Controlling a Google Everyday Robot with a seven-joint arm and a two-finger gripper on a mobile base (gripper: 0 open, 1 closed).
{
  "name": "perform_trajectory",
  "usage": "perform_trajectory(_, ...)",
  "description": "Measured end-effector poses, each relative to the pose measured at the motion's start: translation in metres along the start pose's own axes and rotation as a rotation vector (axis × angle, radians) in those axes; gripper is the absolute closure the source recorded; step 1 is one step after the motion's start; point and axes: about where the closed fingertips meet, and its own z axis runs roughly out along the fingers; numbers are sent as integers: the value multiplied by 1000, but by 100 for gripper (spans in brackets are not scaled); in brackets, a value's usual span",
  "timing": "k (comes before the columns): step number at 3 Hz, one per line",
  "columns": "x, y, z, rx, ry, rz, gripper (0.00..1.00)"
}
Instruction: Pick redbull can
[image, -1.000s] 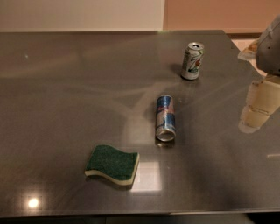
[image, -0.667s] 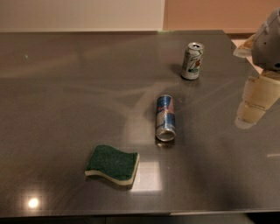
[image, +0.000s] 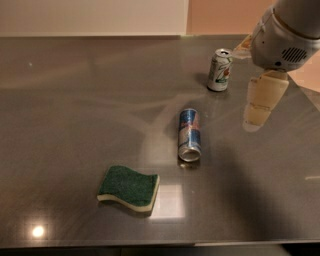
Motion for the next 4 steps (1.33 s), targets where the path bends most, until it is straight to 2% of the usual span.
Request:
perform_trajectory(2, -33, -16, 45, -19, -24, -267, 0)
perform_trajectory(3, -51, -11, 68, -54, -37, -415, 0)
perform_trajectory(4, -64, -4, 91, -118, -61, -543, 0)
